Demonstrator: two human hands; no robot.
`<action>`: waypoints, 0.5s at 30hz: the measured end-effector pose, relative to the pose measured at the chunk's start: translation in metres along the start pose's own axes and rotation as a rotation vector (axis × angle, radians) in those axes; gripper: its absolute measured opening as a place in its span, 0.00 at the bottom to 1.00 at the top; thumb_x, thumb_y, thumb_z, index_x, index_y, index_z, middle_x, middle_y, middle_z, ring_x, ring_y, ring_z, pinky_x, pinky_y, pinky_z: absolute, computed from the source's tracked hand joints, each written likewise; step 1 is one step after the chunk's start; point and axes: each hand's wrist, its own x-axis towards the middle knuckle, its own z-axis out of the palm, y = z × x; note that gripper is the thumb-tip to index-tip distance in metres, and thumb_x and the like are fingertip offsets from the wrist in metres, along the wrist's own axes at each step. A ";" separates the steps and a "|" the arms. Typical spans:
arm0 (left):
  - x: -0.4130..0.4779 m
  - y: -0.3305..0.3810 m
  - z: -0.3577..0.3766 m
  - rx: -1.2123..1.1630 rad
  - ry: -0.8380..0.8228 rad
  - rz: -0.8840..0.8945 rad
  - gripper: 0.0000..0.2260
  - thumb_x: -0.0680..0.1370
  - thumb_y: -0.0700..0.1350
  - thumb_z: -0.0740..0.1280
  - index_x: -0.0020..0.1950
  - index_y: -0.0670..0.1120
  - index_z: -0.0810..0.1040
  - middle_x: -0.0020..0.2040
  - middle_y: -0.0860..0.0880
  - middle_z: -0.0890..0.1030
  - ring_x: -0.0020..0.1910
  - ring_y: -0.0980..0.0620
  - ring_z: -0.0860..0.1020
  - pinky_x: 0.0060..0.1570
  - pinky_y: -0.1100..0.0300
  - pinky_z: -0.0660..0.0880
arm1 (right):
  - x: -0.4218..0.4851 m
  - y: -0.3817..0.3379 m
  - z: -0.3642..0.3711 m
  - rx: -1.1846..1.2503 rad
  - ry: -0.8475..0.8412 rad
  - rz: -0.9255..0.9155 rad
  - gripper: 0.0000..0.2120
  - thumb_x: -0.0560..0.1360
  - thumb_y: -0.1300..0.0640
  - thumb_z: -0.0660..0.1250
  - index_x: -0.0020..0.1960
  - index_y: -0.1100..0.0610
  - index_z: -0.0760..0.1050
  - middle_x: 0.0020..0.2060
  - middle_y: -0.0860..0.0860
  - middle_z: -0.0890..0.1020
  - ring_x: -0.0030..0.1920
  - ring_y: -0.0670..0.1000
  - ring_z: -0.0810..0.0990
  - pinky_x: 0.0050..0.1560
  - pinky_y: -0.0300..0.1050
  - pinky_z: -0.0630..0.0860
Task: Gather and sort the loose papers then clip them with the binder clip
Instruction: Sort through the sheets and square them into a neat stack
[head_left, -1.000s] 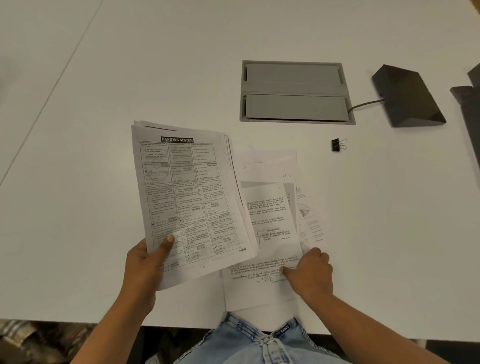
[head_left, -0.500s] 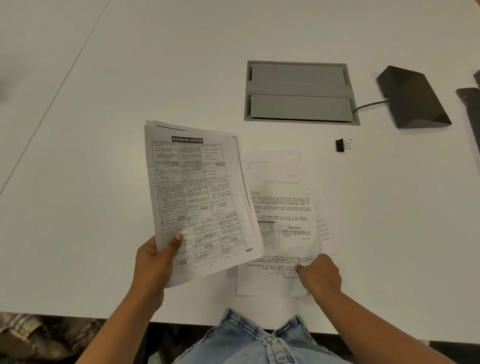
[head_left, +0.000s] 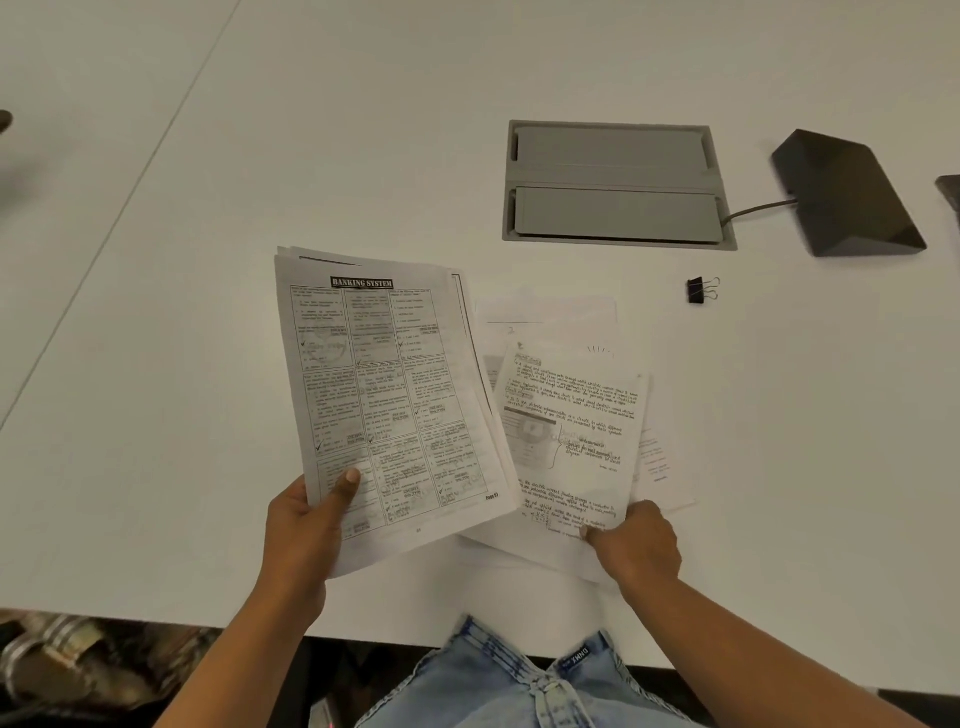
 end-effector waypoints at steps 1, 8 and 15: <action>0.001 0.000 -0.001 -0.001 0.002 0.000 0.07 0.78 0.45 0.69 0.55 0.50 0.81 0.51 0.51 0.85 0.49 0.48 0.83 0.42 0.56 0.78 | -0.001 -0.001 -0.001 0.034 0.012 0.017 0.27 0.61 0.50 0.80 0.53 0.59 0.72 0.47 0.54 0.80 0.47 0.56 0.81 0.39 0.45 0.76; 0.007 -0.001 -0.010 0.006 0.014 0.006 0.06 0.78 0.45 0.69 0.55 0.50 0.81 0.51 0.51 0.85 0.50 0.47 0.83 0.45 0.54 0.78 | 0.002 -0.001 -0.022 0.209 -0.019 -0.046 0.07 0.71 0.55 0.73 0.47 0.55 0.79 0.44 0.50 0.83 0.42 0.53 0.80 0.42 0.47 0.79; 0.019 -0.002 -0.020 0.029 0.027 -0.003 0.10 0.79 0.45 0.69 0.60 0.46 0.80 0.54 0.47 0.85 0.52 0.43 0.82 0.54 0.46 0.78 | 0.005 0.008 -0.080 0.461 -0.103 -0.193 0.05 0.76 0.62 0.69 0.50 0.54 0.79 0.50 0.56 0.84 0.43 0.51 0.81 0.38 0.43 0.76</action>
